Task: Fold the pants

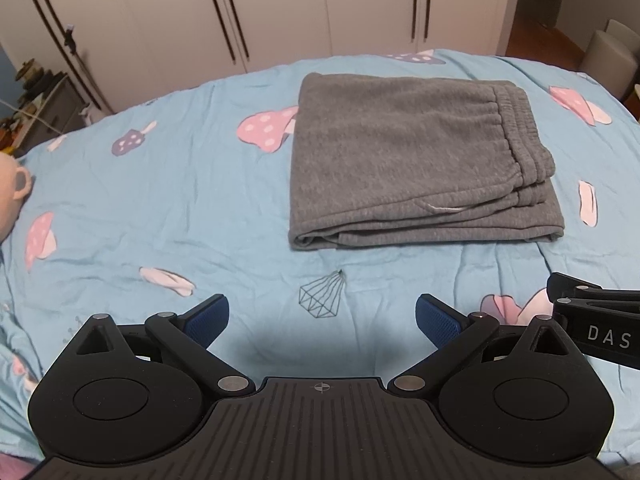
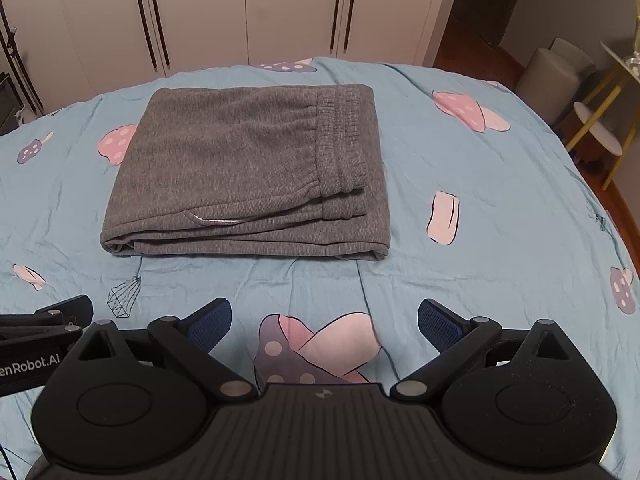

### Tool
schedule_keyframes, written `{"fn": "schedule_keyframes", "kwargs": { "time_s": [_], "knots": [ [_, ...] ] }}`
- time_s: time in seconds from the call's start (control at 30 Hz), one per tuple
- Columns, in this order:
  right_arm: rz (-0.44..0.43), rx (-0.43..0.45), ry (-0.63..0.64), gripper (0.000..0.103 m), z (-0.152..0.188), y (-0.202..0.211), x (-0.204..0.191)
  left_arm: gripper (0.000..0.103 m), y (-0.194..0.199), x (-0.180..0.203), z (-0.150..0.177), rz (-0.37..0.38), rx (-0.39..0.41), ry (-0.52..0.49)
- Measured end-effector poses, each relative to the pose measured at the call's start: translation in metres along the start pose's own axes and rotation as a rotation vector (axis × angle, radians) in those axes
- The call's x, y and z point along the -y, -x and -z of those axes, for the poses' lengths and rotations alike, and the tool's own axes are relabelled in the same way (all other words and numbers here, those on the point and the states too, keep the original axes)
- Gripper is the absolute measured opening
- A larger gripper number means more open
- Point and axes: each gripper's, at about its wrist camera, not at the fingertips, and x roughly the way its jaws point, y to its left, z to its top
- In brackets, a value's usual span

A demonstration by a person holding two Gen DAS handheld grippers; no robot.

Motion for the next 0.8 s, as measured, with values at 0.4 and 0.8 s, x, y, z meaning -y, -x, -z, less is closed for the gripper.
{"fn": "schedule_keyframes", "kwargs": {
  "time_s": [0.4,0.8],
  "knots": [
    [0.006,0.009,0.005,0.100,0.0001,0.0027,0.0003,0.102,0.0022,-0.0003,-0.0001,0.002,0.006,-0.002],
    [0.005,0.032,0.018,0.100,0.0007,0.0066,-0.0035,0.102,0.0044,0.0005,0.0000,0.004,0.013,-0.005]
  ]
}}
